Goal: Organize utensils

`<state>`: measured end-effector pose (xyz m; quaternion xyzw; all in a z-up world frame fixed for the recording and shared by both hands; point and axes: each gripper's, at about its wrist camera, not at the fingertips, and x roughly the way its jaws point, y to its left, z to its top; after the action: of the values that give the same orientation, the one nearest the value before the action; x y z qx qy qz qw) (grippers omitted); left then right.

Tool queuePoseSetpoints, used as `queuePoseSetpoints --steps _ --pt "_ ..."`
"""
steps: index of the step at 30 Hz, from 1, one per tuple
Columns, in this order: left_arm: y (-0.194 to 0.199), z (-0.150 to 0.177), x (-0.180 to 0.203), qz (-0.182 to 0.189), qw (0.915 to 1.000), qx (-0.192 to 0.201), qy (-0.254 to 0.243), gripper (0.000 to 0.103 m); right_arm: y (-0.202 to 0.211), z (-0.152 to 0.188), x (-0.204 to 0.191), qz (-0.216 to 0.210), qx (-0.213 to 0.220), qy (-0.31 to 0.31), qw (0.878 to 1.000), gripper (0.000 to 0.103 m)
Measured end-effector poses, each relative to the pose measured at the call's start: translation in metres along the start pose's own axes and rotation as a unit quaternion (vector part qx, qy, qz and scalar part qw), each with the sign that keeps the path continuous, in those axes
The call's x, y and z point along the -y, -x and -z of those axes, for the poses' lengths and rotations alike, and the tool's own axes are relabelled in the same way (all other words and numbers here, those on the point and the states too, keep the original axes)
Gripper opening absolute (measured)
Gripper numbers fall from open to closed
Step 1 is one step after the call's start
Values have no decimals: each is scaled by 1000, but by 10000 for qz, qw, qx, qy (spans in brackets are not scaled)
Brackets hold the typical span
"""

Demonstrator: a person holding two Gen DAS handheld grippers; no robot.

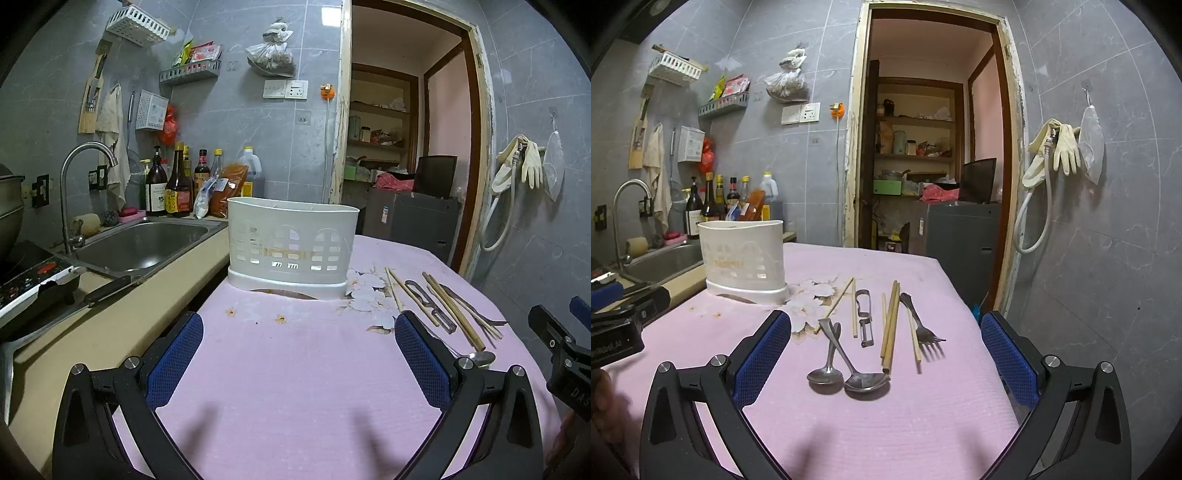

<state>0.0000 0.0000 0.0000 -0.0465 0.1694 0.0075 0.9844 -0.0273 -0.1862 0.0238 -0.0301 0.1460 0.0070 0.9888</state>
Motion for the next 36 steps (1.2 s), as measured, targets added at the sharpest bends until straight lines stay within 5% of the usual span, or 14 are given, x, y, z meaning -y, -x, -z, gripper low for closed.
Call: queuePoseSetpoints --steps 36 --pt "-1 0 1 -9 10000 -33 -10 102 -1 0 0 9 3 -12 10000 103"
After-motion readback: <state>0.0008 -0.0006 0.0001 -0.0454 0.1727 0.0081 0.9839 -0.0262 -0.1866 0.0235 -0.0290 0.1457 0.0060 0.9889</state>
